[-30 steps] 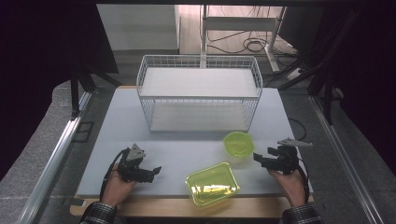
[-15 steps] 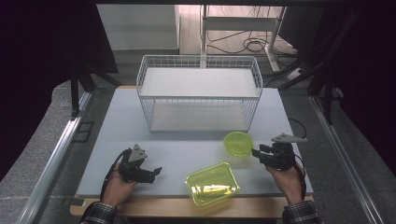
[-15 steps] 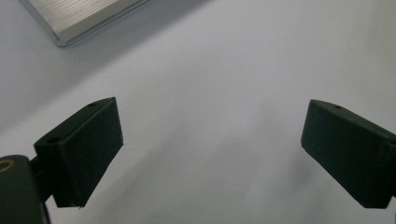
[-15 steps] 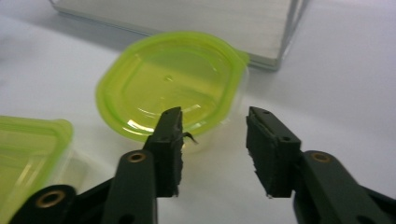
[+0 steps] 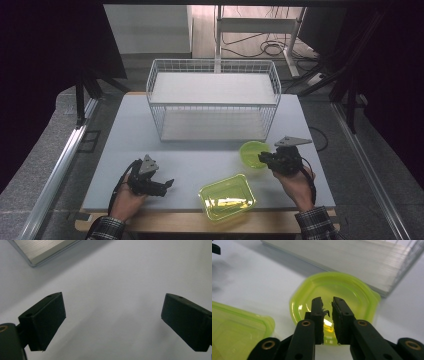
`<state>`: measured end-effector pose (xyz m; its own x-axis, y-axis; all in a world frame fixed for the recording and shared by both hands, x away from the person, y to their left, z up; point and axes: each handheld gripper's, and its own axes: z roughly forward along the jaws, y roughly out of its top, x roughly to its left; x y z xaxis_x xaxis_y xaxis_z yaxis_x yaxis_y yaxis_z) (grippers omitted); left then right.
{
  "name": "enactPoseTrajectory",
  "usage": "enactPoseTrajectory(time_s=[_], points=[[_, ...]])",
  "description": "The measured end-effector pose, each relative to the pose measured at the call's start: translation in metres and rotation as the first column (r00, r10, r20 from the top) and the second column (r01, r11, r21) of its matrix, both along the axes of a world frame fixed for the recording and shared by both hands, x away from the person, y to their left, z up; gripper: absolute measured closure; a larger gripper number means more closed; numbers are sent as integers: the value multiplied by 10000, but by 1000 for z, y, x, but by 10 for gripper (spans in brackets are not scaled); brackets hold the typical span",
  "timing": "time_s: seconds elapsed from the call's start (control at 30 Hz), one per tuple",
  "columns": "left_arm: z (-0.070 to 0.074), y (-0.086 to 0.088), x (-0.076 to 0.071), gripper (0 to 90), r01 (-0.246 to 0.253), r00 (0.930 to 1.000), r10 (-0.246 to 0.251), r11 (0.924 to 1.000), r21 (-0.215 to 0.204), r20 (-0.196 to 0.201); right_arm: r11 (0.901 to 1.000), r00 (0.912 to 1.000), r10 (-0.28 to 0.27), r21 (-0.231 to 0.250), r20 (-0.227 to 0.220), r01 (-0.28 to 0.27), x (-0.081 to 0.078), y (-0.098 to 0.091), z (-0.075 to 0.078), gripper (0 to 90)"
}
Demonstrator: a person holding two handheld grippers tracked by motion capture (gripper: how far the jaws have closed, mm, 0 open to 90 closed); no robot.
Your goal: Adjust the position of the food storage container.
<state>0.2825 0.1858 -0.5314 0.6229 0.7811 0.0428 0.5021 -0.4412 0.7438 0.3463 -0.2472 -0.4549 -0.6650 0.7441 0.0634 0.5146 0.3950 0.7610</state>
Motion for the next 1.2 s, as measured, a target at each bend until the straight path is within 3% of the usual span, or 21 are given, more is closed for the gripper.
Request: enactPoseTrajectory(time_s=[0.2, 0.53, 0.7, 0.9, 1.2], points=[[0, 0, 0, 53, -58, 10000, 58, 10000, -18, 47, 9989, 9989, 462, 109, -128, -460, 7, 21, 2, 887], [0, 0, 0, 52, -34, 10000, 33, 10000, 82, 39, 9945, 9941, 1042, -77, -301, -1044, 19, 55, -4, 888], [0, 0, 0, 52, -40, 10000, 39, 9999, 100, 40, 9907, 9900, 1277, -394, -602, -1302, 25, 70, -13, 888], [0, -2, -1, 52, 21, 10000, -21, 9999, 157, 13, 9911, 9894, 1250, -377, -742, -1280, 27, 71, -19, 887], [0, -2, -1, 53, 61, 10000, -61, 9998, 198, 14, 9935, 9935, 1004, -486, -542, -1031, 28, 65, -19, 887]])
